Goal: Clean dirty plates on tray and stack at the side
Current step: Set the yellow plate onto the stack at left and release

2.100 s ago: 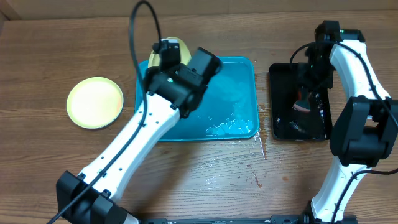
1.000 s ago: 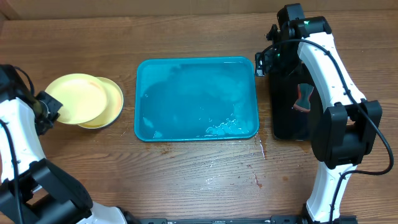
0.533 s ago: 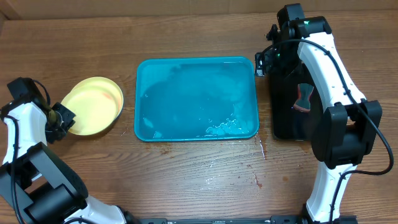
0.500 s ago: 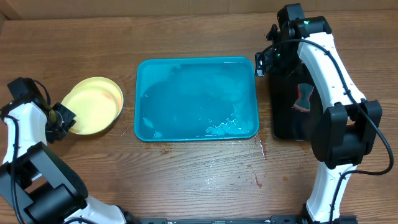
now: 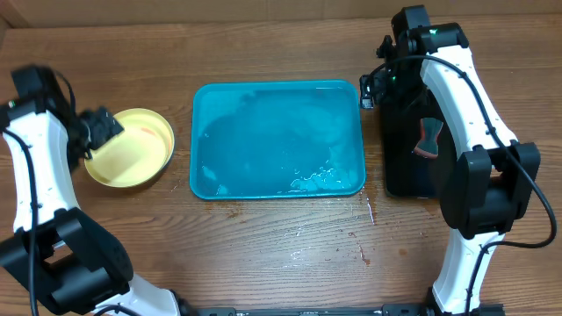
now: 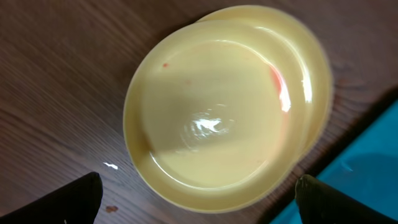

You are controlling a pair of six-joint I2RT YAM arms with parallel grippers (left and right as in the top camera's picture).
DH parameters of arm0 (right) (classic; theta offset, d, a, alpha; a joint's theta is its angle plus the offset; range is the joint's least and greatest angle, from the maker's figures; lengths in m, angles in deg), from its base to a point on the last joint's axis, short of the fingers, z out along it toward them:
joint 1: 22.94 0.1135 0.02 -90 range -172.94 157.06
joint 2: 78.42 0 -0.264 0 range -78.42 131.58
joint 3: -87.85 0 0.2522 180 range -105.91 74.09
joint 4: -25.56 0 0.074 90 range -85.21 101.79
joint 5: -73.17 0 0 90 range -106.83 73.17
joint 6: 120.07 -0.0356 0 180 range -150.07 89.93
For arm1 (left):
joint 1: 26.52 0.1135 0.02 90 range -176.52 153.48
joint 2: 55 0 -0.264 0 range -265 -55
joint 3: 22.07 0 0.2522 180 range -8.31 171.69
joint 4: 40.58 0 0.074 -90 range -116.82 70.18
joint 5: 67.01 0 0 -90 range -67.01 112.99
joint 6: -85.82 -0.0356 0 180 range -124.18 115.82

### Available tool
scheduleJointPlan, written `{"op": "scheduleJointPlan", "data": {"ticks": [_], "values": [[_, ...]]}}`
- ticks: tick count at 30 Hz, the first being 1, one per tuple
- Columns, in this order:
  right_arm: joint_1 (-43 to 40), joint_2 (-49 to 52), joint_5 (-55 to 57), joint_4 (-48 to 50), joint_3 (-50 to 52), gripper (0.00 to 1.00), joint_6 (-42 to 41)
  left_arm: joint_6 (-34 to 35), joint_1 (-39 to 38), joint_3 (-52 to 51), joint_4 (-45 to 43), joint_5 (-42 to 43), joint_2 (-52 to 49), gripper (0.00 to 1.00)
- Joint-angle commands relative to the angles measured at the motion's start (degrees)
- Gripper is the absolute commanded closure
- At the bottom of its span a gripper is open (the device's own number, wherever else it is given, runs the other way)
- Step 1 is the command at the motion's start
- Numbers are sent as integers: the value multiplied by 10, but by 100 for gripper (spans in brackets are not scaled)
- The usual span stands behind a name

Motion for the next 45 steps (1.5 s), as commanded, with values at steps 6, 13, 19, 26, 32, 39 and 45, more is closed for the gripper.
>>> {"op": "scheduleJointPlan", "data": {"ticks": [6,13,19,26,32,39,45], "values": [[-1,-69,-3,3,-16,5,16,22,-5,53,107,-38,22,9],[-1,-69,-3,10,-16,5,15,55,41,-3,127,-85,22,10],[-1,-69,-3,11,-16,5,15,55,56,-93,70,-88,21,11],[-1,-69,-3,8,-16,2,15,60,55,-178,-16,-113,19,11],[-1,-69,-1,9,-16,2,15,63,55,-228,-52,-117,18,12],[-1,-69,-1,9,-16,2,15,71,55,-238,-66,-116,18,12],[-1,-69,-1,8,-16,2,15,74,53,-238,-98,-114,18,12]]}}
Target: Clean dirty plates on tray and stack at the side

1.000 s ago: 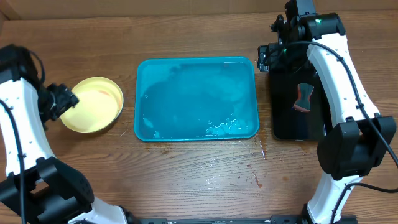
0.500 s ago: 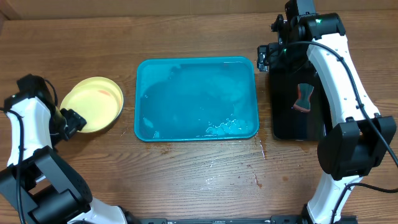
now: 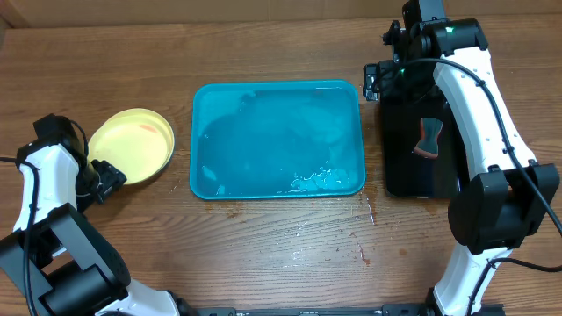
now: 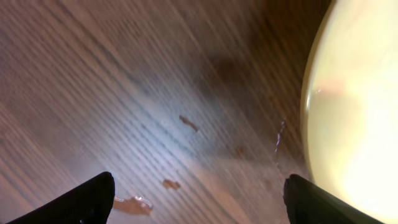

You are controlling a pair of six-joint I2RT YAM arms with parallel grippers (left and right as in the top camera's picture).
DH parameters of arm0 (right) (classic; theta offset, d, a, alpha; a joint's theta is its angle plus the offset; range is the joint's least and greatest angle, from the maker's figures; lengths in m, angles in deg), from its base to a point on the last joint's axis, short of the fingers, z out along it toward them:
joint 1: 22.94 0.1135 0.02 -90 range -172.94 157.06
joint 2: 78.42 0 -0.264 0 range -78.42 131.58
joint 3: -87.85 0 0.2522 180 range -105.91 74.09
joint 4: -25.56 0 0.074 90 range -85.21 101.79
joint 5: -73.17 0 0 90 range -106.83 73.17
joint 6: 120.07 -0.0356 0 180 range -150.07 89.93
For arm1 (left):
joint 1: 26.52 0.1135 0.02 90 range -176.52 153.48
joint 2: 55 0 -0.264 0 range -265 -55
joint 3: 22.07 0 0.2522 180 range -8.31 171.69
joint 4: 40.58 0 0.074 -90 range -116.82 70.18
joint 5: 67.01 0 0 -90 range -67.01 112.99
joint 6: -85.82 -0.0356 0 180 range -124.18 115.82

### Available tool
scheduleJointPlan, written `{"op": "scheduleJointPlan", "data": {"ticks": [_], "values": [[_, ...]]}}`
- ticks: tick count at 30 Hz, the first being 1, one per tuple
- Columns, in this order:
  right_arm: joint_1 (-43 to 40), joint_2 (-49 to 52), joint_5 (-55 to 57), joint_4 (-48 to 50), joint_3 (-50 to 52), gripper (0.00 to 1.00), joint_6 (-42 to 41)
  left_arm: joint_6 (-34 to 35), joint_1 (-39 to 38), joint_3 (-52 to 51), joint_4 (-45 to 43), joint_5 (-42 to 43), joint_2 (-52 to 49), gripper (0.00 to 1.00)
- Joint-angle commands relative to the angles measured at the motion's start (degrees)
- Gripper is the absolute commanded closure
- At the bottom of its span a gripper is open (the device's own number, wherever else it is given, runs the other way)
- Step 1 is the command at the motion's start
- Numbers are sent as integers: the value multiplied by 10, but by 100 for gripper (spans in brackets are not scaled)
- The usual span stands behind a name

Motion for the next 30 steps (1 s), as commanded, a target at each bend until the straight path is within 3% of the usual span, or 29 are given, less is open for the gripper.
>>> {"op": "scheduleJointPlan", "data": {"ticks": [1,11,14,22,27,30], "values": [[-1,-13,-1,2,-12,2,2,14,-4,-4,-21,-5,1,12],[-1,-13,-1,-5,-12,2,3,9,-24,-4,-57,25,1,11],[-1,-13,-2,-2,-12,2,3,-9,-33,3,-55,29,1,6],[-1,-68,-1,37,-13,0,0,-41,-66,162,86,61,22,0],[-4,-139,-1,31,-13,0,0,-146,-112,265,134,145,51,0],[-9,-182,-1,9,-13,0,0,-157,-143,280,143,153,67,0]]}}
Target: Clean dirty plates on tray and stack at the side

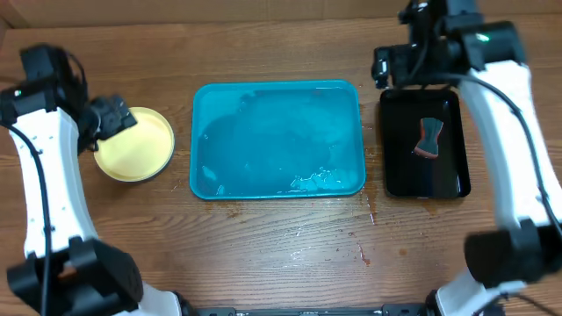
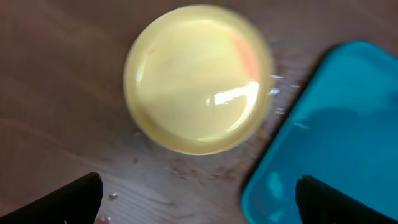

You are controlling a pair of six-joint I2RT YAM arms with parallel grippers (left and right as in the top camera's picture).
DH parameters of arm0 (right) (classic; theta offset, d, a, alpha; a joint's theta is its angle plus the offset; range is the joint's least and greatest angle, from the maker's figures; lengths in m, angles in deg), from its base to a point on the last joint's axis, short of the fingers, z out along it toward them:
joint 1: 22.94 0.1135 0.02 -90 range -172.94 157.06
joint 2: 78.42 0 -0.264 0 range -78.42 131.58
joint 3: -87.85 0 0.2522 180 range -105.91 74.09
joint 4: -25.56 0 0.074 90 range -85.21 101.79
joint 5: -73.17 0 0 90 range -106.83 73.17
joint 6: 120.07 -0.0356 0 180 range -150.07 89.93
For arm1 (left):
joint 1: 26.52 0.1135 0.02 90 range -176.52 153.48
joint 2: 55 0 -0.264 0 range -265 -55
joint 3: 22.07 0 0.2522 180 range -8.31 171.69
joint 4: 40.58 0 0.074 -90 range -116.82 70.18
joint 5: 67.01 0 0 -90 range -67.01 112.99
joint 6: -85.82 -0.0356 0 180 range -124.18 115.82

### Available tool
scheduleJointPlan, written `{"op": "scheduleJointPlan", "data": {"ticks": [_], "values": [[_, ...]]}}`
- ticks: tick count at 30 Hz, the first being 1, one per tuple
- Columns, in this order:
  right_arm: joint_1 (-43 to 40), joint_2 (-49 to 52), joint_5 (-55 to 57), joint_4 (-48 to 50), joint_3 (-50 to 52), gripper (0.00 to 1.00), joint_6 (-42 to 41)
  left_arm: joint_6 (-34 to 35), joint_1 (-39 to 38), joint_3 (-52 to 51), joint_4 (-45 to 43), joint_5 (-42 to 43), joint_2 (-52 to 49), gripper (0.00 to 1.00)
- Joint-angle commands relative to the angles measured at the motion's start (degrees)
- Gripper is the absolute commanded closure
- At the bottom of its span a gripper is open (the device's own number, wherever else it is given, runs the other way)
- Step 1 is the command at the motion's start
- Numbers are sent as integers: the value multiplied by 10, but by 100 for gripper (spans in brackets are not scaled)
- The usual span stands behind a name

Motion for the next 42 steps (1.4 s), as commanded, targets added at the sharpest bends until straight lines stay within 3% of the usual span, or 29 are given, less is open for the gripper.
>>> {"op": "scheduleJointPlan", "data": {"ticks": [1,16,34,38,42], "values": [[-11,-73,-1,-18,-13,0,0,-52,-35,18,7,39,30,0],[-21,-279,14,-47,-13,0,0,-44,-62,18,-5,44,23,0],[-21,-285,3,-117,-10,0,0,-44,-62,18,-5,44,23,0],[-20,-305,0,-43,41,0,0,-44,-62,18,-5,44,23,0],[-20,-366,10,91,161,0,0,-44,-62,18,-5,44,23,0]]}}
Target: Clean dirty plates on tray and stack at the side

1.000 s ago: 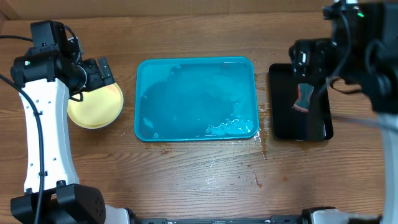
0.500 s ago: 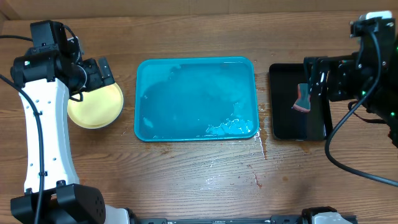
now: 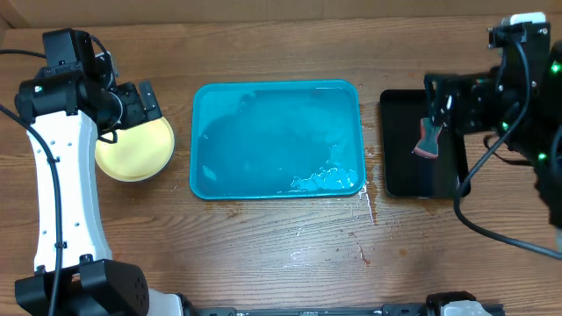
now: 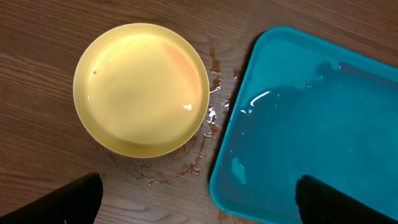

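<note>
A stack of yellow plates (image 3: 134, 150) sits on the wood left of the teal tray (image 3: 204, 180). In the left wrist view the top plate (image 4: 140, 89) shows a faint reddish smear, and the tray (image 4: 311, 149) holds only a film of water. My left gripper (image 3: 134, 102) hangs open above the plates' far edge; its fingertips (image 4: 79, 200) are wide apart with nothing between them. My right gripper (image 3: 437, 96) hovers over the black tray, too dark against it to read.
A black tray (image 3: 397, 171) at the right holds a red-and-black scrubber (image 3: 428, 137). Water drops and reddish-brown specks lie on the wood between the plates and the teal tray (image 4: 208, 118) and in front of the tray (image 3: 364, 250).
My left gripper has risen and shifted toward the tray, so plates and tray look smaller. The right arm has swung out to the table's right side, its gripper now over the black tray.
First my open left gripper hung close over two yellow plates lying offset. Then it was low beside their left edge. Then it was above them, the plates lined up as one stack. Now it is higher still, and the right arm has drawn away to the right.
</note>
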You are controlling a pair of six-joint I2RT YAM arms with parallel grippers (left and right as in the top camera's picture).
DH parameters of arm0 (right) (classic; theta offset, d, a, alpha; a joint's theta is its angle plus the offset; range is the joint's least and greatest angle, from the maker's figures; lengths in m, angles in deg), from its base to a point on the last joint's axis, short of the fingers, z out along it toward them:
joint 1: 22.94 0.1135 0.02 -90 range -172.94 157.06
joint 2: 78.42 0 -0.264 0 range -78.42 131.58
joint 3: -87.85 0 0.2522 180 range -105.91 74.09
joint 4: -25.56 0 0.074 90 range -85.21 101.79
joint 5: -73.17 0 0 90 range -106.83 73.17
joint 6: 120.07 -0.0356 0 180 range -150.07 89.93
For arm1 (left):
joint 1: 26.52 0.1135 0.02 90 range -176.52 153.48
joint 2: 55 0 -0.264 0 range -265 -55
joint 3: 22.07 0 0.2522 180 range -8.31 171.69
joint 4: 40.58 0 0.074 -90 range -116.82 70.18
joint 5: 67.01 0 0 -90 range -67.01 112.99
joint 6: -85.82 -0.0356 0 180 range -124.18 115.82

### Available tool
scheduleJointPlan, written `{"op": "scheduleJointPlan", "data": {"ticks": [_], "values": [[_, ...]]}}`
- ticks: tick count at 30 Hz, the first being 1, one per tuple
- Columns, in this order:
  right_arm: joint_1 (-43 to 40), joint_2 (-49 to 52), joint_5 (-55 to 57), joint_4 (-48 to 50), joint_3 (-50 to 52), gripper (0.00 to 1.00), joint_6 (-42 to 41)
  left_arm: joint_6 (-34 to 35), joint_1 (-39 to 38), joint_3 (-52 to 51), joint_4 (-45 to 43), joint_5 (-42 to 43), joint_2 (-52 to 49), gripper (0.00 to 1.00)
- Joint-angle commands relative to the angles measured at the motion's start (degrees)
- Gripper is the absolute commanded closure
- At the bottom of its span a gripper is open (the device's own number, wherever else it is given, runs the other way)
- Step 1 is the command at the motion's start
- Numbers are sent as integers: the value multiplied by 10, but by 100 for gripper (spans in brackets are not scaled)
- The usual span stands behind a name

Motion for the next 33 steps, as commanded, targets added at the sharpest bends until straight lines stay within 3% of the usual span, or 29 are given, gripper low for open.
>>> {"op": "scheduleJointPlan", "data": {"ticks": [1,9,19,27,33], "values": [[-2,-62,7,65,97,0,0,-8,-2,7,-2,7,-5,0],[-2,-293,24,377,492,0,0,-8,-2,7,-2,7,-5,0],[-2,-570,24,587,872,0,-16,-8,-2,7,-2,7,-5,1],[2,-678,20,603,1005,0,-33,-8,-2,7,-2,7,-5,0],[2,-703,31,621,1027,0,-26,-8,-2,7,-2,7,-5,0]]}}
